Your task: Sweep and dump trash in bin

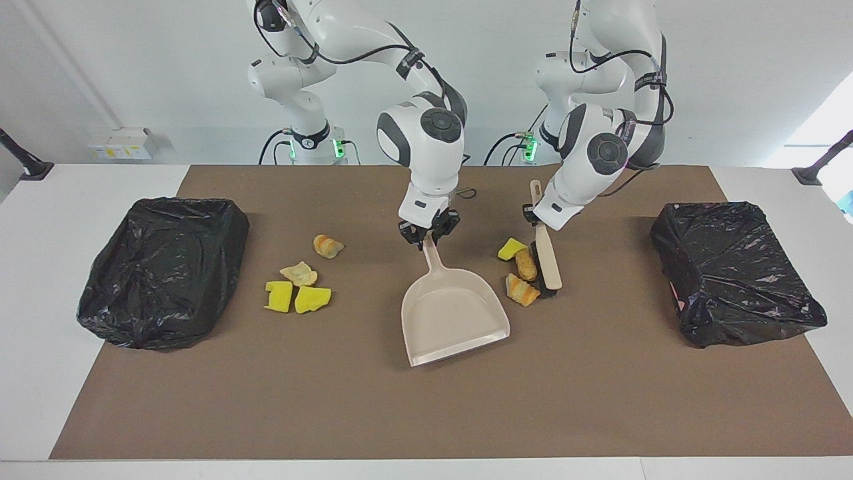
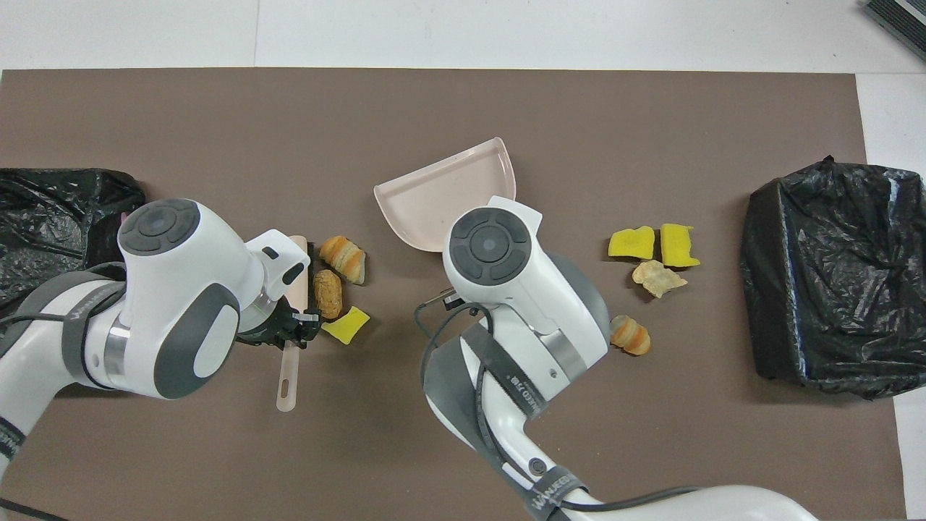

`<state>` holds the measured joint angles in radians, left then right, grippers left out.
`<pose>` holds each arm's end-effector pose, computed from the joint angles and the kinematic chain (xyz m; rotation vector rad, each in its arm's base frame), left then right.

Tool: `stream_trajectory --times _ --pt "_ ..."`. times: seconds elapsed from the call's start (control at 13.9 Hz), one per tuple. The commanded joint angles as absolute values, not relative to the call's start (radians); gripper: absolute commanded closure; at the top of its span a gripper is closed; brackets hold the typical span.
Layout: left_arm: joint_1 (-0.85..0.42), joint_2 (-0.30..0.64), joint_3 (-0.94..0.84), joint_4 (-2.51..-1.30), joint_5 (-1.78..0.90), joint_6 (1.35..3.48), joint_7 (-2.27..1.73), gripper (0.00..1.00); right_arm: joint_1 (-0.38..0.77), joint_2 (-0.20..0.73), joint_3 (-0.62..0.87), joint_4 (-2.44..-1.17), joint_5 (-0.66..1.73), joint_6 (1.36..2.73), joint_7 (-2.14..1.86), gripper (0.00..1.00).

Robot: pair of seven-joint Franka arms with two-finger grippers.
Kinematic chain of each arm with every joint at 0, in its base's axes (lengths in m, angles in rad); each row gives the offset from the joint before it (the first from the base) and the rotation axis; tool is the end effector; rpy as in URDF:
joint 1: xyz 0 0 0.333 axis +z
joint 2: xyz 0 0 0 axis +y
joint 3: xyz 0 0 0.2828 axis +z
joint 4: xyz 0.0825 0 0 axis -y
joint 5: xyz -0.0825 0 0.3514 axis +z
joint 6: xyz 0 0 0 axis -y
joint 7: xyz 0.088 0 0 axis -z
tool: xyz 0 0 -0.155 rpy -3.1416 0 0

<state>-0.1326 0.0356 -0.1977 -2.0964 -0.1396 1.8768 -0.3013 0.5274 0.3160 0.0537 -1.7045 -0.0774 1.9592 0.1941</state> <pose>0.4491 -0.1718 0.3248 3.0620 0.0450 -0.4368 0.5047 0.3193 0.3380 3.0020 0.6341 -0.0549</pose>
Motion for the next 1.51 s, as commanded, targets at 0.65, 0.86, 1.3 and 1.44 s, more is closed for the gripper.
stream_trajectory --times 0.65,0.86,1.3,1.44 --pt "-0.049 0.012 -0.193 -2.199 -0.16 2.046 -0.298 1.0 0.345 0.262 0.061 -1.733 -0.087 1.855 -0.926 1.0" --pt "-0.08 -0.026 -0.195 -2.276 -0.16 2.102 -0.31 1.0 0.353 0.233 0.06 -1.788 -0.106 1.85 -0.953 1.0" --pt "-0.221 -0.025 -0.195 -2.338 -0.196 2.213 -0.376 1.0 0.351 0.192 0.061 -1.902 -0.219 1.951 -1.066 1.0" --pt "-0.262 -0.026 -0.196 -2.339 -0.212 2.217 -0.396 1.0 0.356 0.187 0.061 -1.937 -0.224 2.0 -1.068 1.0"
